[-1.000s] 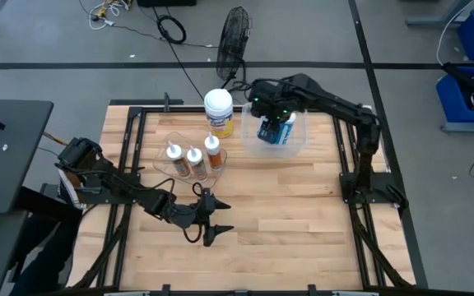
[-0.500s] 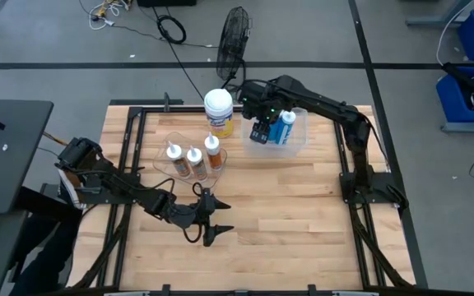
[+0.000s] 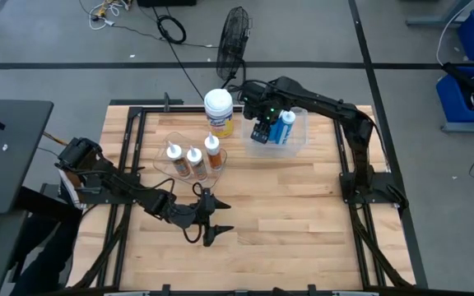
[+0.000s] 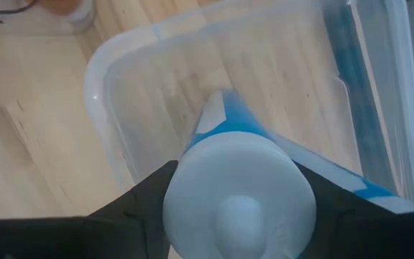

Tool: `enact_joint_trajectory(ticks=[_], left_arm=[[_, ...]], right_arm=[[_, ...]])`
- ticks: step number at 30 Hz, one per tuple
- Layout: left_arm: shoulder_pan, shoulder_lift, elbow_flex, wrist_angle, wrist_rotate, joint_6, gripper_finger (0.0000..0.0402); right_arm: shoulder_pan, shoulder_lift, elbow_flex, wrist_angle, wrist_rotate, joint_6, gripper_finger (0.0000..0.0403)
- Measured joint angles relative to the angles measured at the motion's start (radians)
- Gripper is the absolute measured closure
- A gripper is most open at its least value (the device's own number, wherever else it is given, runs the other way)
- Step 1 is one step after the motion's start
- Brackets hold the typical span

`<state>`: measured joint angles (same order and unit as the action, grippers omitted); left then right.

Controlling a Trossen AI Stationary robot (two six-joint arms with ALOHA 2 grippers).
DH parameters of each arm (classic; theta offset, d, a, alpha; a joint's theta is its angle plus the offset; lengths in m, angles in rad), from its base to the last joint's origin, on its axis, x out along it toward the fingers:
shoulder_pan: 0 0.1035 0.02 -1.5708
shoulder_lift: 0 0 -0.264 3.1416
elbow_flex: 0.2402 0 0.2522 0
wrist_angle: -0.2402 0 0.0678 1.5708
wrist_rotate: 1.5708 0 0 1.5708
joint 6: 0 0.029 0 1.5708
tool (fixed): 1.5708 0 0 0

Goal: Pick & place silicon tubes, Sealant and Lysol wipes
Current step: Put the blue sealant into the top transparent bin, then return to Home Position

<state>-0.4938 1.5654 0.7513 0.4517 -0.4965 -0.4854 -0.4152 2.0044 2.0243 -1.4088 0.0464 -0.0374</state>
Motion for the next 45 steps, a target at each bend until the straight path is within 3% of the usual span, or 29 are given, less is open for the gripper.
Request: enact_joint_trajectory(ticks=[16, 27, 32, 39, 45], left_arm=[[0.0, 0.0, 0.0, 0.0, 0.0, 0.0, 0.0049], [0.0, 0.0, 0.0, 0.0, 0.0, 0.001, 0.0049], [0.0, 0.0, 0.0, 0.0, -0.027, 0.022, 0.0049], [0.0, 0.0, 0.0, 0.021, -0.078, 0.079, 0.0049], [0.003, 0.0, 0.0, 0.05, -0.13, 0.099, 0.0062]], right_arm=[[-0.001, -0.007, 0.017, 0.002, -0.001, -0.024, 0.0132], [-0.003, -0.008, 0.086, 0.008, 0.068, -0.033, 0.0046], [0.004, -0.009, 0.148, -0.03, 0.11, -0.05, 0.0025], [0.025, -0.05, 0.239, -0.038, 0.116, -0.05, 0.0065], [0.052, -0.114, 0.271, -0.043, 0.104, -0.028, 0.0161]])
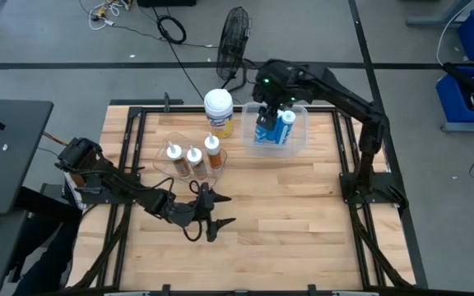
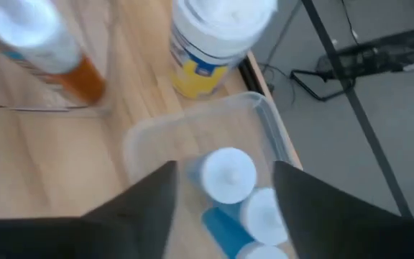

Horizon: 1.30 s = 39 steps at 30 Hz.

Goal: Pick & place silicon tubes, Sealant and Lysol wipes
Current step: Return to Home Position

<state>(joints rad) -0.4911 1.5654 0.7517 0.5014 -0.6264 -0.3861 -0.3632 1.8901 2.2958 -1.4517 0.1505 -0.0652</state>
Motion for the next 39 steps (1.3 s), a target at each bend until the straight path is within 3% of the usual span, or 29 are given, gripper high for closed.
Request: enact_joint_trajectory(ticks=[4, 8, 14, 15, 21, 31, 36, 39], left_arm=[[0.0, 0.0, 0.0, 0.029, -0.002, 0.058, 0.0113], [0.0, 0.0, 0.0, 0.051, 0.04, 0.158, 0.02], [0.001, -0.001, 0.0, 0.066, 0.07, 0.269, 0.0372], [0.003, -0.001, 0.0, 0.067, 0.07, 0.273, 0.0385], [0.031, -0.029, -0.001, 0.041, 0.098, 0.32, 0.0398], [0.031, -0.226, -0.008, -0.082, 0.167, 0.387, 0.0399], [0.048, -0.305, -0.017, -0.138, 0.248, 0.42, 0.0399], [0.069, -0.332, -0.088, -0.087, 0.26, 0.42, 0.0399]], right_arm=[[0.032, -0.029, 0.001, 0.001, -0.038, 0.013, 0.0264], [0.079, -0.05, -0.008, 0.028, -0.085, 0.003, 0.0381], [0.174, -0.096, -0.102, 0.133, -0.126, -0.003, 0.0398], [0.192, -0.109, -0.13, 0.166, -0.125, -0.005, 0.0399], [0.294, -0.237, -0.361, 0.402, -0.108, -0.025, 0.0401], [0.506, -0.57, -0.889, 0.899, -0.022, -0.025, 0.0402], [0.593, -0.713, -1.165, 1.185, 0.03, -0.03, 0.0403], [0.642, -0.784, -1.345, 1.41, 0.039, -0.064, 0.0403]])
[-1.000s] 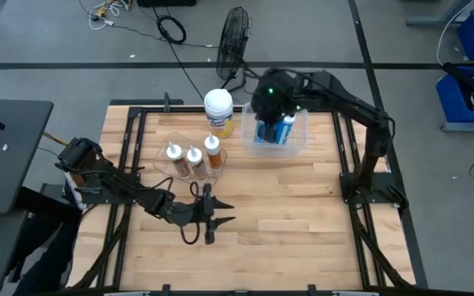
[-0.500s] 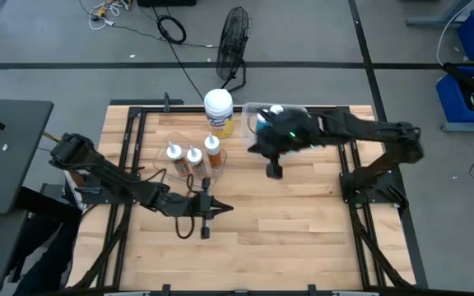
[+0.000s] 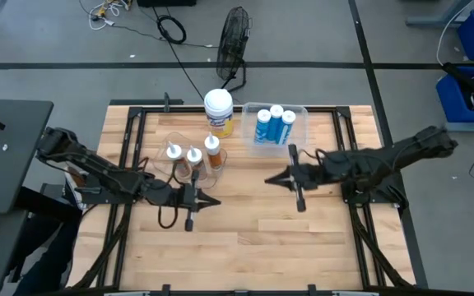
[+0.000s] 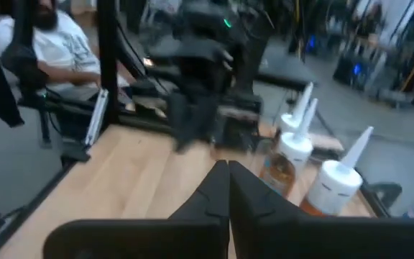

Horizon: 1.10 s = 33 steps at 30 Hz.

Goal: Pick & place silicon tubes, Sealant and Lysol wipes
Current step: Return to Home Position

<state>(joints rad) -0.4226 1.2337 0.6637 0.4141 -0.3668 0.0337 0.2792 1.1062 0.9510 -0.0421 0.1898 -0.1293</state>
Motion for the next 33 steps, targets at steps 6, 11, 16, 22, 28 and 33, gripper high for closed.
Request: enact_joint_trajectory(ticks=[6, 11, 16, 22, 28, 33], left_arm=[[0.016, -0.132, -0.188, 0.09, -0.001, -0.077, 0.0399], [0.006, -0.278, -0.32, 0.152, -0.012, -0.085, 0.0399], [-0.011, -0.385, -0.395, 0.157, -0.025, -0.09, 0.0399], [-0.013, -0.472, -0.484, 0.178, 0.051, -0.052, 0.0399], [-0.013, -0.554, -0.587, 0.286, 0.084, -0.016, 0.0399], [-0.013, -0.621, -0.638, 0.281, 0.081, -0.022, 0.0399]], right_arm=[[0.076, -0.108, -0.238, 0.207, 0.066, 0.002, 0.0403], [0.117, -0.164, -0.36, 0.294, 0.066, 0.064, 0.0403], [0.185, -0.184, -0.443, 0.349, 0.207, 0.069, 0.0403], [0.234, -0.185, -0.544, 0.431, 0.224, 0.065, 0.0403], [0.241, -0.188, -0.667, 0.632, 0.153, 0.056, 0.0403], [0.24, -0.232, -0.736, 0.651, 0.168, 0.073, 0.0403]])
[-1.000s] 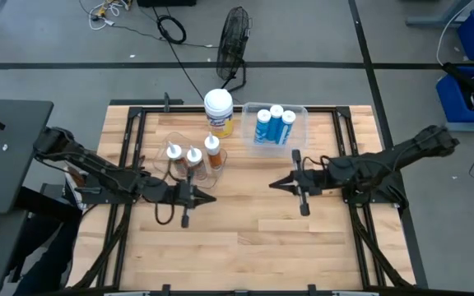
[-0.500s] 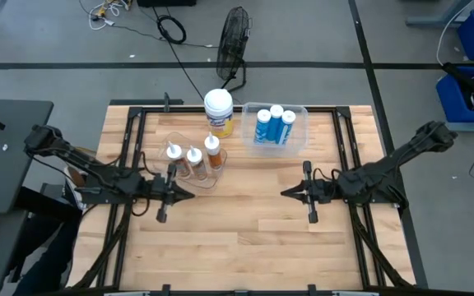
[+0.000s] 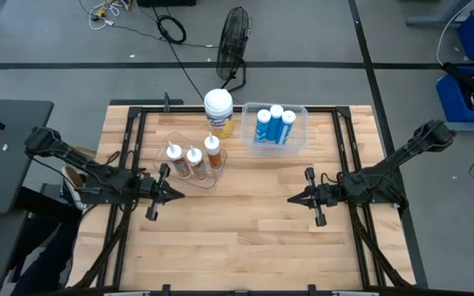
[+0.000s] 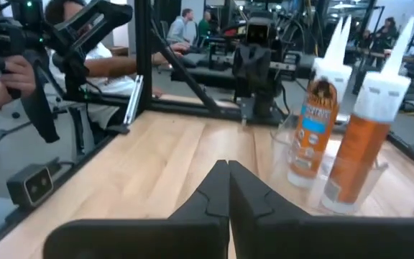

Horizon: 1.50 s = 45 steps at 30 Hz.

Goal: Pick & place silicon tubes, Sealant and Lysol wipes
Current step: Return to Home Position

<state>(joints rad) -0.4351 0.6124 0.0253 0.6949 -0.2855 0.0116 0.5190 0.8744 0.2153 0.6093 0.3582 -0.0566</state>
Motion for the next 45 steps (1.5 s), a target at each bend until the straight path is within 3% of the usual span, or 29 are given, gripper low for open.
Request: enact_joint_trajectory(ticks=[5, 12, 21, 29, 33, 41, 45], left_arm=[[0.008, -0.066, -0.016, -0.043, -0.016, -0.023, 0.0399], [0.04, -0.132, -0.016, -0.094, 0.051, -0.026, 0.0399], [0.086, -0.261, -0.017, -0.218, 0.08, -0.027, 0.0399], [0.101, -0.399, -0.018, -0.349, 0.101, -0.018, 0.0399], [0.101, -0.469, -0.018, -0.421, 0.101, -0.01, 0.0399], [0.101, -0.612, -0.018, -0.556, 0.13, 0.022, 0.0399], [0.102, -0.607, -0.018, -0.571, 0.135, 0.022, 0.0399]], right_arm=[[0.0, -0.059, -0.087, 0.071, 0.001, 0.016, 0.0403], [0.0, -0.172, -0.202, 0.1, 0.046, 0.011, 0.0403], [-0.003, -0.42, -0.199, -0.196, 0.079, -0.017, 0.0403], [-0.03, -0.729, -0.198, -0.545, 0.052, -0.005, 0.0403], [-0.037, -0.832, -0.189, -0.574, -0.019, -0.031, 0.0403], [-0.038, -0.866, -0.177, -0.617, -0.02, -0.038, 0.0403], [-0.038, -0.866, -0.177, -0.618, -0.026, -0.05, 0.0403]])
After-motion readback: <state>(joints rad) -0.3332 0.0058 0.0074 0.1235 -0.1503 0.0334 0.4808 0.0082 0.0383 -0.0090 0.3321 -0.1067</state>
